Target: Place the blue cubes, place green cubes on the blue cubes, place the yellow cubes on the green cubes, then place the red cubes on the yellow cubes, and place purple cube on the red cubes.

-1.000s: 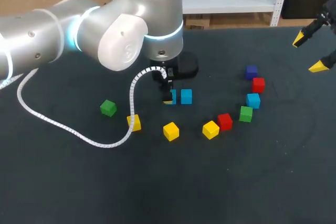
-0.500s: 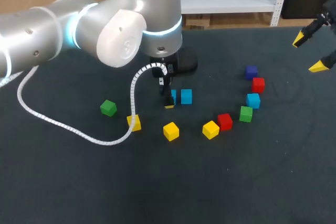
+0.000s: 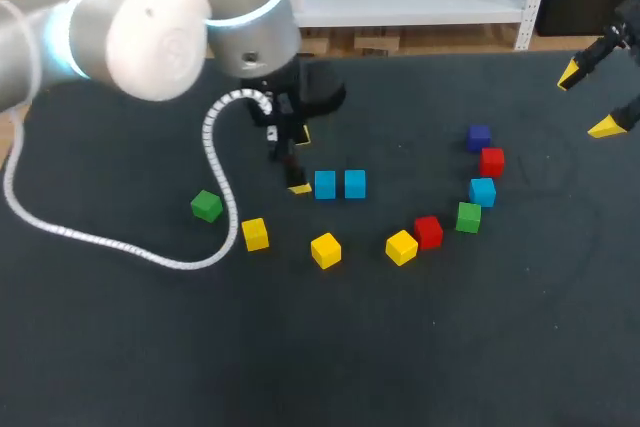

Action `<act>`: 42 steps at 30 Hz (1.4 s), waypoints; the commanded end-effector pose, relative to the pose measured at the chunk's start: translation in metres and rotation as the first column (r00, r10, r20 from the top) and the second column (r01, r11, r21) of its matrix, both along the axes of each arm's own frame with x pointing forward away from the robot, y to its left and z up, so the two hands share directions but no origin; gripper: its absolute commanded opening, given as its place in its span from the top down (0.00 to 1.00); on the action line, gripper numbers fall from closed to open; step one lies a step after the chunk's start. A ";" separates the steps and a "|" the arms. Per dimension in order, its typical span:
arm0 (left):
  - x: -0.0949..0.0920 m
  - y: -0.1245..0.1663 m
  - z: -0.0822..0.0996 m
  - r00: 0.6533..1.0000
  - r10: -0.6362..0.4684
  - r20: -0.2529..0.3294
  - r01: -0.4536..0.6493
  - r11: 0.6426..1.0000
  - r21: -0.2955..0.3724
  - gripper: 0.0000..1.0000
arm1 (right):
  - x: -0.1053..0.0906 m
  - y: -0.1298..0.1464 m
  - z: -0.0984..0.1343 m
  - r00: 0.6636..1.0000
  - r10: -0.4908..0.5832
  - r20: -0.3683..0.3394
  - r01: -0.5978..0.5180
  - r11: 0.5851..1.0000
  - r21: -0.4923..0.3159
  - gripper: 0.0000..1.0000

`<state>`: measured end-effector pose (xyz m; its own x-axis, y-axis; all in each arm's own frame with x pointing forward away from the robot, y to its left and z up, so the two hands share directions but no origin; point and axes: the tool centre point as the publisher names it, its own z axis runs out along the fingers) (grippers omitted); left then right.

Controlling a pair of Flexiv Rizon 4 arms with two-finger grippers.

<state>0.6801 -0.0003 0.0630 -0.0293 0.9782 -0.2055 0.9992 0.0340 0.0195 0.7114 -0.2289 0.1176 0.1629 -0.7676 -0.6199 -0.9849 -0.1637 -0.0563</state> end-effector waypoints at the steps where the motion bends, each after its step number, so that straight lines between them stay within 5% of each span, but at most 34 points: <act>1: -0.024 0.027 0.019 1.000 0.005 0.012 -0.004 0.992 -0.127 0.00 | 0.000 0.000 0.000 1.000 0.001 0.000 -0.001 1.000 0.002 0.00; 6: -0.031 0.042 0.043 1.000 0.019 -0.003 -0.019 0.967 -0.255 0.00 | 0.000 0.000 0.000 1.000 0.001 0.000 -0.001 1.000 0.002 0.00; 11: -0.035 0.052 0.056 0.999 0.047 -0.015 -0.049 0.949 -0.312 0.00 | 0.000 0.000 0.000 1.000 0.001 0.000 -0.001 1.000 0.002 0.00; 27: -0.030 0.072 0.086 0.989 0.123 0.079 -0.093 0.948 -0.305 0.00 | 0.000 0.000 0.000 1.000 0.001 0.000 -0.001 1.000 0.002 0.00; 33: -0.029 0.077 0.090 0.986 0.155 0.068 -0.119 0.920 -0.372 0.00 | 0.000 0.000 0.000 1.000 0.001 0.000 -0.001 1.000 0.002 0.00; 42: -0.019 0.083 0.093 0.990 0.119 0.073 -0.084 0.925 -0.370 0.00 | 0.000 0.000 0.000 1.000 0.001 0.000 -0.001 1.000 0.002 0.00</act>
